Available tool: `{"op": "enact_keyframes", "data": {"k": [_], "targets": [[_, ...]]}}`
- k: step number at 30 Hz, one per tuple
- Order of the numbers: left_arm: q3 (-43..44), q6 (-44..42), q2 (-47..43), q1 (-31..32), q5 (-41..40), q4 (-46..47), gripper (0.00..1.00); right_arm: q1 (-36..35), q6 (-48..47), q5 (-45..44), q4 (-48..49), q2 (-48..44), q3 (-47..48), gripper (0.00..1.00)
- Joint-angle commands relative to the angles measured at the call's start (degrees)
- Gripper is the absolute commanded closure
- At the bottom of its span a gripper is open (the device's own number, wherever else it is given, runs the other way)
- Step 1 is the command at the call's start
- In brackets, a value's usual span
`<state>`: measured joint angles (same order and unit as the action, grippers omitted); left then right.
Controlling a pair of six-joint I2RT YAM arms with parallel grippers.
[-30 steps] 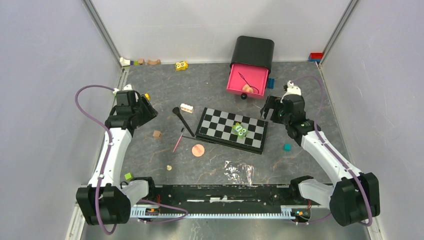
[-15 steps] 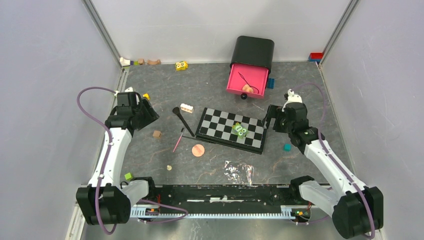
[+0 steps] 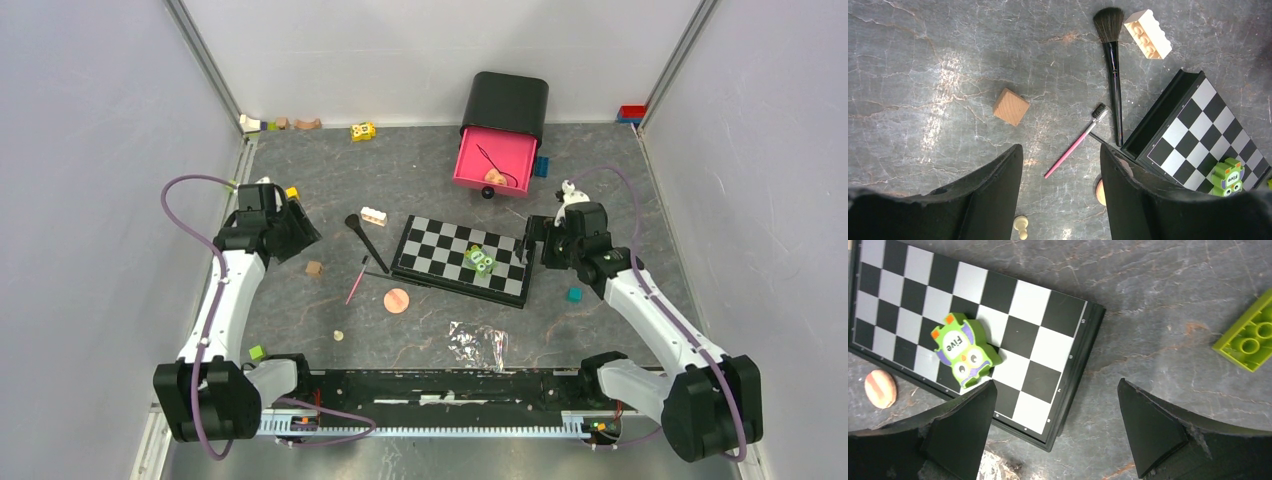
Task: Organize the makeup
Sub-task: Open the drawer in the storage box.
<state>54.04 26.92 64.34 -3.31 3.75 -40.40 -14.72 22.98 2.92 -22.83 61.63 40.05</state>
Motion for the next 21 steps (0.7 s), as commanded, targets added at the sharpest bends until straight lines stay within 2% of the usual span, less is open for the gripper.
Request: {"op": "enact_keyframes", "data": {"k": [1, 4, 5, 10, 17, 21], "targets": [[-1.5, 3.1, -0.2, -0.2, 0.7, 0.9, 0.37, -0.2, -0.2, 3.4, 4.2, -1.7, 0.3, 0.02], [-1.7, 4.1, 0.8, 0.4, 2.5, 0.6, 0.4, -2.7, -1.3, 5.0, 2.4, 0.4, 3.1, 0.04], [-2.4, 4.9, 0.3, 1.1, 2.1, 1.2, 0.4, -7.8, -2.6, 5.0, 0.9, 1.3, 4.7, 0.08], [-2.5, 5.1, 0.1, 1.4, 2.6, 2.1, 0.4, -16.3, 3.1, 6.0, 1.8, -2.1, -0.7, 0.13], [-1.7, 2.5, 2.1, 1.5, 2.8, 2.9, 0.4, -21.1, 9.1, 3.3, -2.4, -7.9, -10.5, 0.25], [-1.3, 1.8, 3.5, 1.6, 2.8, 3.1, 0.4, -21.8, 9.9, 6.5, -4.2, -10.6, -13.3, 0.25]]}}
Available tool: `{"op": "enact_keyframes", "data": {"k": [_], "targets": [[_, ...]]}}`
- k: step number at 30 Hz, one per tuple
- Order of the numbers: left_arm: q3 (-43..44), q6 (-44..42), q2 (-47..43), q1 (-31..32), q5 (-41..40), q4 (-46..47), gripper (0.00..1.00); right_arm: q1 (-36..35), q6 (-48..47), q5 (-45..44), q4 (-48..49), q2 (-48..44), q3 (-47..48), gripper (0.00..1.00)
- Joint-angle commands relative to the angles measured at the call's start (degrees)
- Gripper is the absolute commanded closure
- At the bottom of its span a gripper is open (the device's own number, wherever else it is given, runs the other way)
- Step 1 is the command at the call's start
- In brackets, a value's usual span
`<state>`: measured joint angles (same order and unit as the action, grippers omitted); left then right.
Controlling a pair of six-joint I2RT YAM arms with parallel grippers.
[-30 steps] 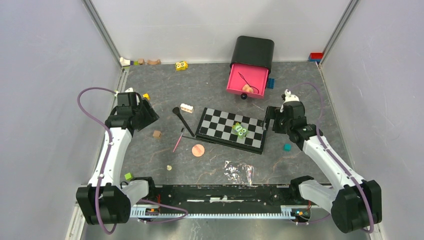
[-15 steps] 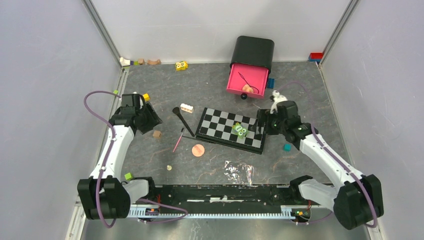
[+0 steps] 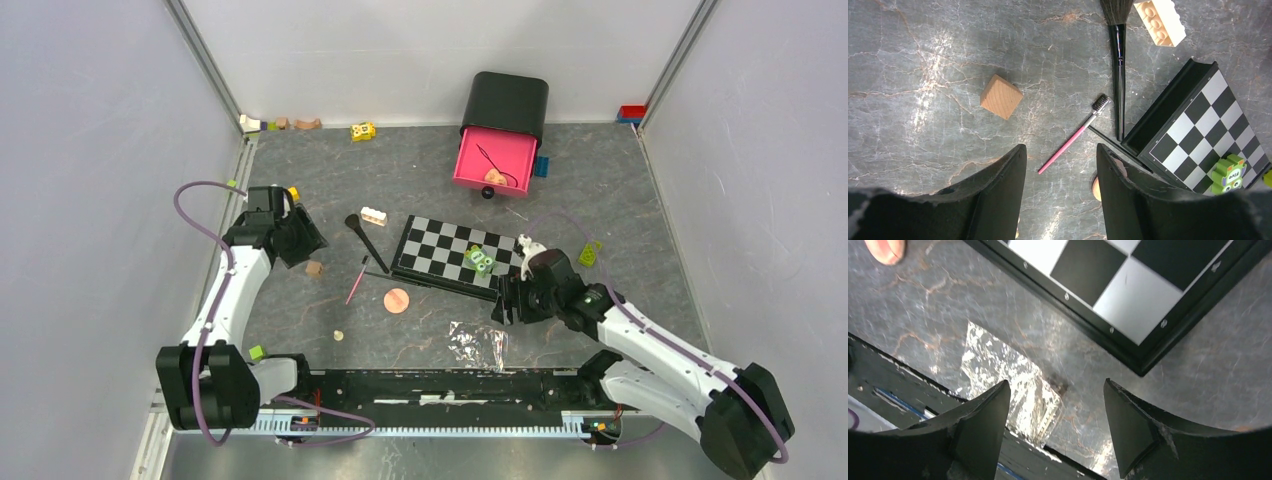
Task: Organize the makeup
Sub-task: Open the drawer in the storage box, then pick up the makeup from the center of the board.
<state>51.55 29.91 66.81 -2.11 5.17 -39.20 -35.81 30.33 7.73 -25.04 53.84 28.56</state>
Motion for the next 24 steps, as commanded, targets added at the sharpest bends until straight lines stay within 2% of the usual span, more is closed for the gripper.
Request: {"op": "enact_keyframes", "data": {"k": [1, 7, 10, 24], "targets": [[1.0, -1.2, 1.1, 0.3, 1.5, 2.1, 0.4, -0.9, 2.8, 3.5, -2.1, -3.1, -2.3, 0.25], [0.2, -1.4, 1.8, 0.3, 1.4, 3.1, 0.4, -1.3, 2.9, 7.3, -0.6, -3.4, -6.5, 0.25], [0.4, -1.5, 2.2, 0.4, 1.5, 3.2, 0.4, -1.5, 2.8, 7.3, 1.1, -1.8, -7.4, 0.27], [0.6, -1.9, 2.3, 0.4, 1.9, 3.3, 0.41, -2.4, 2.4, 7.5, 5.0, 2.0, -9.2, 0.6]]}}
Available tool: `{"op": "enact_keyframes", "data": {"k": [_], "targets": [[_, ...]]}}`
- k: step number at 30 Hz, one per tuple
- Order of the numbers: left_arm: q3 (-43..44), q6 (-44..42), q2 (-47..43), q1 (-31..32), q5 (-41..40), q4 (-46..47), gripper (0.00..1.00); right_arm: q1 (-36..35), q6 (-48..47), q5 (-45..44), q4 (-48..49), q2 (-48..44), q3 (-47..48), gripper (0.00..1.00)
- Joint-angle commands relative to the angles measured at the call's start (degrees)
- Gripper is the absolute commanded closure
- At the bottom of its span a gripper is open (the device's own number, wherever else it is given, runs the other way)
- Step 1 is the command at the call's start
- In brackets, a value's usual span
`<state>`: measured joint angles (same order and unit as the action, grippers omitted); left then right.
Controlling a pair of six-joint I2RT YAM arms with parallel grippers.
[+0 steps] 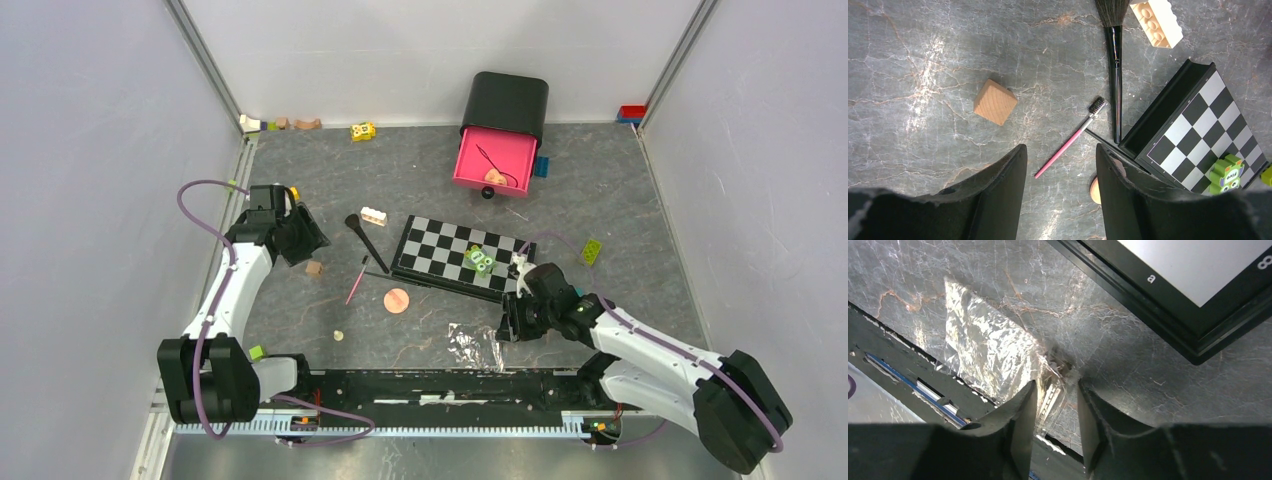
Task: Organize the makeup
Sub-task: Pick up the makeup from the center of the board.
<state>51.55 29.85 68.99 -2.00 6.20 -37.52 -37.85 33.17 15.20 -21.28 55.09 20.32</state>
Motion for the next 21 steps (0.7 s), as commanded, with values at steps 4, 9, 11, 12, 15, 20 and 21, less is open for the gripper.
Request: {"op": "enact_keyframes", "data": {"k": [4, 9, 11, 12, 15, 20, 21], "targets": [[0.6, -2.0, 0.3, 0.2, 1.0, 1.7, 0.41, -0.4, -0.7, -0.6, 2.0, 0.9, -1.3, 0.77], [0.7, -2.1, 0.4, 0.2, 1.1, 1.7, 0.41, -0.4, -1.4, -2.1, 2.8, -0.7, 0.5, 0.93], [0.8, -2.1, 0.5, 0.2, 1.2, 1.7, 0.41, -0.4, -2.0, -3.0, 2.1, -1.3, 2.1, 0.99], [0.7, -2.1, 0.6, 0.2, 1.3, 1.7, 0.41, -0.4, -2.2, -3.6, 1.7, -1.5, 3.2, 1.0], [0.8, -2.3, 0.7, 0.2, 1.4, 1.8, 0.4, -0.4, -3.5, -5.4, 0.0, -1.7, 6.6, 1.0], [1.0, -2.6, 0.4, 0.2, 1.7, 1.7, 0.41, -0.4, -8.9, -3.6, -1.1, 0.1, 12.9, 1.0], [1.1, -2.7, 0.2, 0.2, 1.7, 1.7, 0.41, -0.4, -10.5, -3.5, -1.3, 0.4, 13.9, 1.0]]}}
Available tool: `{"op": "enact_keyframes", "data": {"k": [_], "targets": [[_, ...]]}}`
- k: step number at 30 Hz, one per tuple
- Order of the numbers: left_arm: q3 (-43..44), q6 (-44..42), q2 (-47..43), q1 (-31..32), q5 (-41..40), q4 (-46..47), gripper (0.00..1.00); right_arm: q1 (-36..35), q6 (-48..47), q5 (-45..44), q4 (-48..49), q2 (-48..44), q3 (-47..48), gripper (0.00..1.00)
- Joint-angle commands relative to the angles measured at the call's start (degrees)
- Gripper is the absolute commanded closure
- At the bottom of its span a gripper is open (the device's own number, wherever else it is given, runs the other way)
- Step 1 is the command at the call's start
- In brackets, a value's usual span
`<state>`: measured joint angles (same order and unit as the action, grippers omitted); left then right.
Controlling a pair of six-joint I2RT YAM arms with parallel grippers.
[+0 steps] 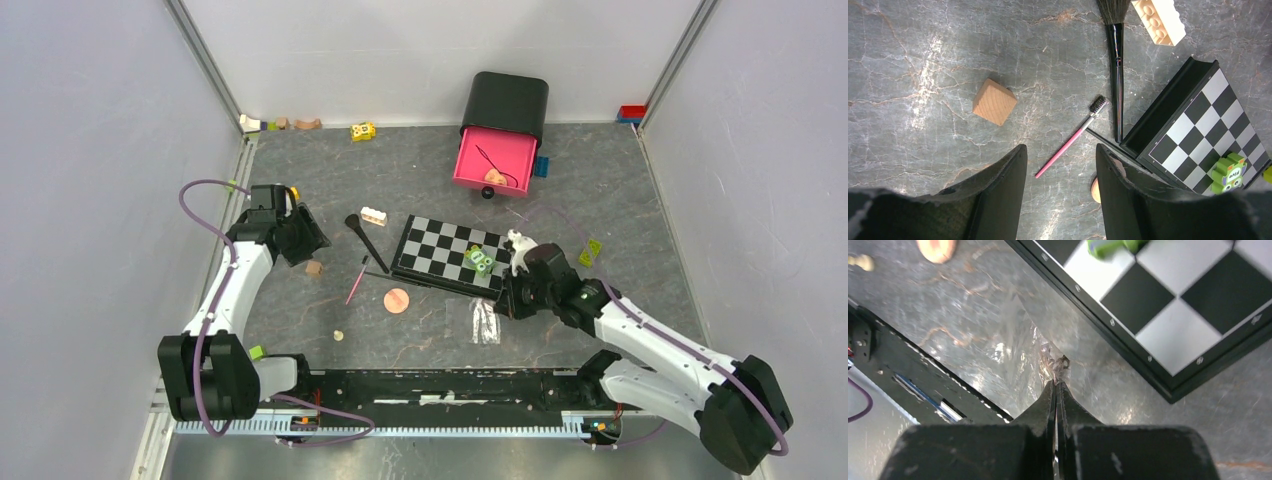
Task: Organize the makeup
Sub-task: Pick up the makeup from the center of the board, then place the makeup in the drawer.
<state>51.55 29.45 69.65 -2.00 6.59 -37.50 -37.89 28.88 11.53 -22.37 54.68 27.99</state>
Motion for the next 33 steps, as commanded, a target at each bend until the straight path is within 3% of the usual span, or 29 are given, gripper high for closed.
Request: {"op": "enact_keyframes", "data": {"k": [1, 15, 25, 33], "targets": [[1.3, -2.4, -0.6, 0.2, 1.1, 1.7, 0.41, -0.3, -7.5, -0.4, -0.7, 1.2, 7.7, 1.0], [3.1, -4.8, -1.2, 0.2, 0.1, 1.0, 0.41, 1.3, -17.9, -9.2, 2.1, 13.6, 26.9, 1.0], [3.2, -4.8, -0.8, 0.1, 1.2, 1.4, 0.41, 16.8, -14.4, -2.0, 4.1, 29.1, 48.3, 1.0], [3.1, -4.8, -0.4, 0.1, 1.8, 1.5, 0.41, 24.0, -13.6, 3.5, 2.1, 42.2, 62.5, 1.0]]}}
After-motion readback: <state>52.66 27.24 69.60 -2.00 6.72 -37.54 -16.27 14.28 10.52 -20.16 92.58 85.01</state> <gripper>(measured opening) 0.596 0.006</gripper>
